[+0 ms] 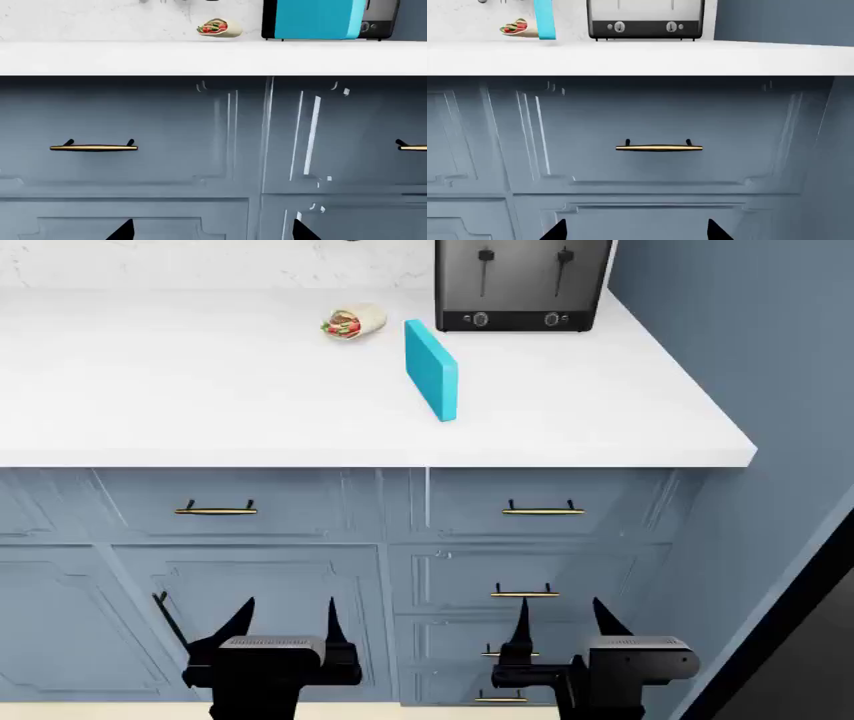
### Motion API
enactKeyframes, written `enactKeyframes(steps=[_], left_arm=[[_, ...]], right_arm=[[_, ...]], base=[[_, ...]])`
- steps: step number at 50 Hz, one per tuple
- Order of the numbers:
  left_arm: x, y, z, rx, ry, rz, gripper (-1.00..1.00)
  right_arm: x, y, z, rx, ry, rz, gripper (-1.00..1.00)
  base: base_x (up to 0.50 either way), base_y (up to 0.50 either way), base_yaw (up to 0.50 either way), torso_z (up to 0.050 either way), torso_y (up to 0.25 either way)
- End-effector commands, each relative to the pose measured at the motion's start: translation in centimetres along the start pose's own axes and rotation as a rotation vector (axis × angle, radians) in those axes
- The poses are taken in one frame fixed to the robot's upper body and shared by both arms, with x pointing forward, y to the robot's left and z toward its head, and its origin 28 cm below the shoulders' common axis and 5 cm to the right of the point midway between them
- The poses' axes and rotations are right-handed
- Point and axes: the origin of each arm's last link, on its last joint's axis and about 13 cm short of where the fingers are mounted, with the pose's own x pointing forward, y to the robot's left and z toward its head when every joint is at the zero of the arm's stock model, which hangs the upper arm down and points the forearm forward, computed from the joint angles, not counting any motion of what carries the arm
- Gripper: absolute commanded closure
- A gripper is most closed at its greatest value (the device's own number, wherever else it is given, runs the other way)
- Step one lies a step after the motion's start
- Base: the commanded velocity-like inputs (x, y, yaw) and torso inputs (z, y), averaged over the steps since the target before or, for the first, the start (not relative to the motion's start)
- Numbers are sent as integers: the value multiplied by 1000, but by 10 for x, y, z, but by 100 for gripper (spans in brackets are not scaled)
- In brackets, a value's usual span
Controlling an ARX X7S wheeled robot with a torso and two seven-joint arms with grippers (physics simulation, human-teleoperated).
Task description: Pick the boxed food and boxed food from the counter and place them in the cabinets closest to them.
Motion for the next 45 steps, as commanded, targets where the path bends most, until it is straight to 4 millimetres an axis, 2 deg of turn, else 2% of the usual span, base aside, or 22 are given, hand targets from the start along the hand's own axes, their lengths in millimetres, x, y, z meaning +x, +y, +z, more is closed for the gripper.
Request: enactKeyframes(steps=[1, 5, 9, 12, 18, 21, 25, 31, 45], left_arm=[[0, 0, 0, -7, 5, -3, -100], [-4, 2, 2, -19, 5, -16, -100], [-7, 2, 15, -51, 15, -32, -100], [-2, 0, 43, -69, -37, -54, -100], [8, 2, 103, -102, -201, -46, -100], [12, 4, 123, -96, -256, -35, -100], [17, 5, 143, -91, -309, -30, -100], [11, 5, 148, -99, -323, -82, -100], [10, 6, 156, -34, -366, 39, -100]], right_arm=[[1, 0, 0, 5, 0, -5, -100], [1, -3, 2, 51, -15, -12, -100], [-5, -3, 24, 41, -61, -5, -100], [-8, -2, 52, 43, -124, 10, -100], [-15, -2, 129, 24, -312, 52, -100], [-15, 0, 153, 24, -367, 83, -100], [-13, 2, 175, 34, -410, 120, -100], [-13, 6, 174, 22, -388, 161, -100], [-17, 10, 173, -1, -407, 189, -100]], base=[[0, 0, 0, 0, 0], [0, 0, 0, 13, 0], [0, 0, 0, 50, 0], [0, 0, 0, 50, 0], [0, 0, 0, 50, 0], [0, 0, 0, 50, 0], [0, 0, 0, 50, 0], [0, 0, 0, 49, 0], [241, 476, 0, 0, 0]])
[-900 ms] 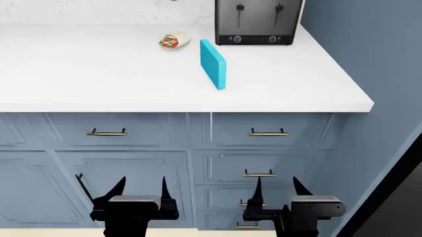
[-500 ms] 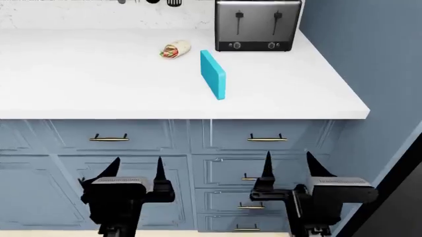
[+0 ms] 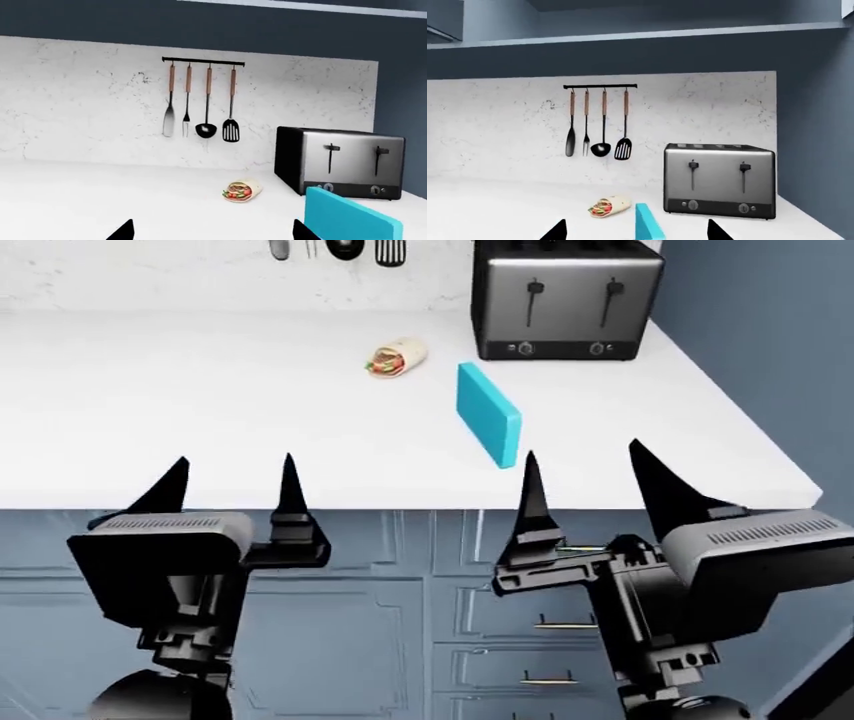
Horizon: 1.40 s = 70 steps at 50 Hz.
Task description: Pick the boxed food and boxed food from the counter and place them in the cabinets closest to them.
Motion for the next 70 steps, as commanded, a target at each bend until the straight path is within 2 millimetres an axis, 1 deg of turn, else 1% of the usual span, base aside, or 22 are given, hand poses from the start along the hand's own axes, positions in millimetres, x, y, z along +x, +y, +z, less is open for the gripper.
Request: enactKeyframes(steps=[1, 8, 17, 23, 28, 34, 38, 42, 53, 70], left_arm=[[2, -1, 13, 34, -46, 42, -100], [1, -2, 14, 14, -29, 8, -100], [0, -4, 13, 12, -17, -7, -100], [0, -4, 13, 4, -11, -12, -100], [0, -4, 13, 0, -7, -17, -100], [0, -4, 12, -2, -2, -20, -100], [0, -4, 12, -2, 0, -22, -100], [-1, -5, 12, -3, 2, -26, -100], [-1, -5, 11, -2, 5, -29, -100], [-2, -6, 10, 0, 9, -35, -100]], right_arm=[[-2, 4, 9, -19, -27, 33, -100], [-5, 6, 12, -53, -65, 51, -100], [-8, 5, 15, -29, -102, 65, -100], [-7, 6, 14, -12, -94, 80, -100], [-4, 4, 11, 18, -19, 60, -100], [6, -2, -3, -36, 183, -31, -100], [9, -4, -11, -68, 245, -72, -100], [13, -7, -18, -60, 295, -96, -100], [16, -9, -30, -38, 371, -86, -100], [21, -12, -47, -15, 443, -75, -100]], base=[[344, 434, 0, 0, 0], [453, 245, 0, 0, 0], [500, 0, 0, 0, 0], [500, 0, 0, 0, 0], [500, 0, 0, 0, 0], [83, 0, 0, 0, 3], [0, 0, 0, 0, 0], [0, 0, 0, 0, 0], [0, 0, 0, 0, 0], [0, 0, 0, 0, 0]])
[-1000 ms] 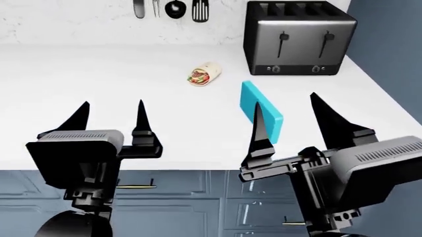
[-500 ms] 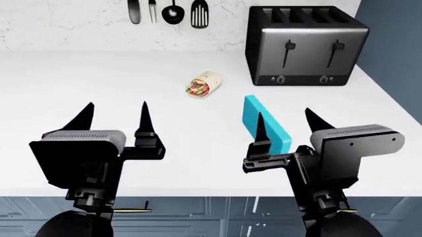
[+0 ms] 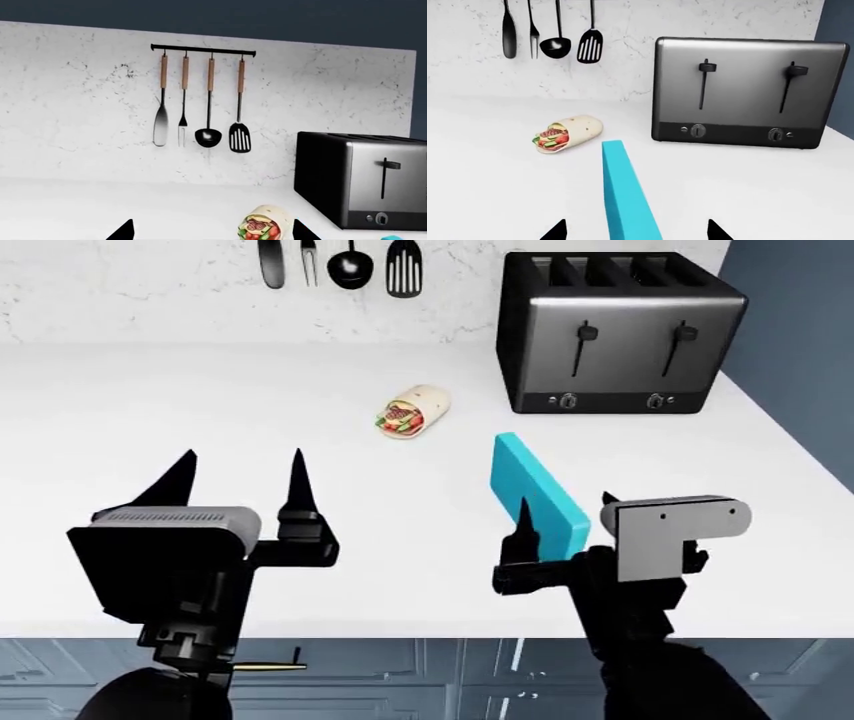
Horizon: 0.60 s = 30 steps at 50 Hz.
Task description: Pick the boxed food and boxed food from the counter and place them in the cabinets closest to them.
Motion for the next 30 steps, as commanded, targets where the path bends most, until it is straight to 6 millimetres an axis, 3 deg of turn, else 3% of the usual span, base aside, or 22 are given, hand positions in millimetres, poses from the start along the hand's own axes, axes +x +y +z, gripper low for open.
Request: enactKeyframes(steps=[1, 21, 22, 30], left_arm=[[0, -1, 0, 2, 3, -5, -100], [-1, 0, 0, 2, 2, -4, -100], [-1, 0, 0, 3, 2, -4, -100], [-1, -1, -1, 6, 3, -7, -100]], right_arm=[[8, -1, -10, 10, 60, 5, -100], [14, -4, -20, 12, 128, -13, -100], [13, -3, -20, 8, 125, -12, 100], [2, -1, -7, -4, 84, -5, 100]], base=[[0, 0, 0, 0, 0], [0, 0, 0, 0, 0], [0, 0, 0, 0, 0], [0, 0, 0, 0, 0]])
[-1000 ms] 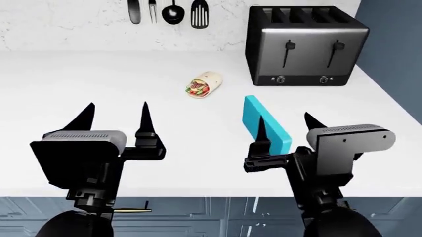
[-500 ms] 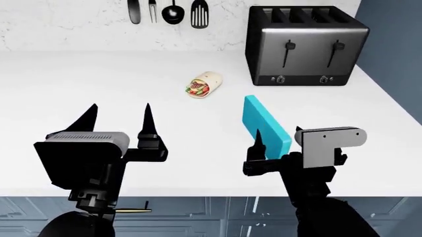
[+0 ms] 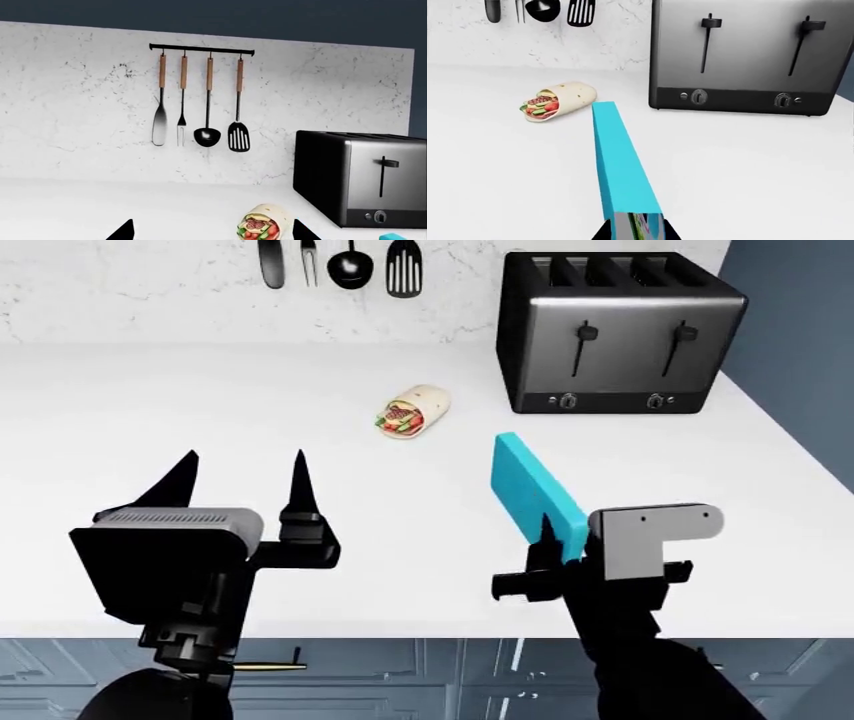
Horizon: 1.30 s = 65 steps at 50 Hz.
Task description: Pick the boxed food and boxed food from the counter and place them in the cabinets closest to them.
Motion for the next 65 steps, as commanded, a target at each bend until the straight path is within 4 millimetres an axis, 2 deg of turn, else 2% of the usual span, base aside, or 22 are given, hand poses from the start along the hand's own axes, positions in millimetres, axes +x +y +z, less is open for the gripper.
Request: enactKeyframes(steps=[1, 4, 10, 15, 17, 19, 21, 22, 23, 25, 26, 28, 29, 35, 41, 49, 65], left_arm=[[0, 0, 0, 2, 1, -2, -100], [0, 0, 0, 3, 2, -2, -100], [19, 4, -13, 3, 46, 40, -100], [54, 4, -10, -46, 51, 88, -100], [76, 1, -8, -113, 50, 82, -100], [106, -3, -8, -159, 51, 76, -100], [144, -6, -12, -239, 115, 94, -100], [165, -7, -8, -268, 116, 107, -100], [186, -8, 2, -300, 98, 121, -100], [233, -10, 62, -392, -121, 63, -100], [241, -10, 56, -390, -48, 90, -100], [230, -3, -6, -357, 288, 215, -100], [220, -1, -29, -333, 404, 258, -100], [219, 1, -32, -197, 413, 236, -100], [220, 1, -28, -209, 419, 214, -100], [220, 2, -27, -273, 427, 168, -100], [219, 1, -29, -235, 425, 169, -100]], right_arm=[[-9, 2, 8, -11, -25, 6, 100], [-11, 3, 10, -14, -36, 13, 100], [-18, -2, 32, 24, -146, 19, 100], [-16, -7, 56, 10, -187, 7, 100], [-17, -9, 67, 4, -202, -2, 100], [-17, -11, 78, 5, -226, 3, 100], [-18, -13, 89, -8, -249, 6, 100], [-19, -14, 95, -11, -262, 14, 100], [-21, -15, 100, -17, -277, 17, 100], [-29, -18, 111, -42, -323, 33, 100], [-34, -19, 116, -44, -352, 47, 100], [-42, -22, 126, -61, -388, 56, 100], [-45, -22, 130, -70, -398, 59, 100], [-67, -22, 151, -110, -457, 62, 100], [-88, -18, 169, -121, -494, 84, 100], [-87, -11, 176, -148, -482, 102, 100], [-81, -10, 173, -183, -432, 86, 100]], base=[[0, 0, 0, 0, 0], [0, 0, 0, 0, 0], [0, 0, 0, 0, 0], [0, 0, 0, 0, 0], [0, 0, 0, 0, 0], [0, 0, 0, 0, 0], [0, 0, 0, 0, 0], [0, 0, 0, 0, 0], [0, 0, 0, 0, 0], [0, 0, 0, 0, 0], [0, 0, 0, 0, 0], [0, 0, 0, 0, 0], [0, 0, 0, 0, 0], [0, 0, 0, 0, 0], [244, 0, 0, 0, 0], [500, 3, 0, 0, 0], [500, 101, 0, 0, 1]])
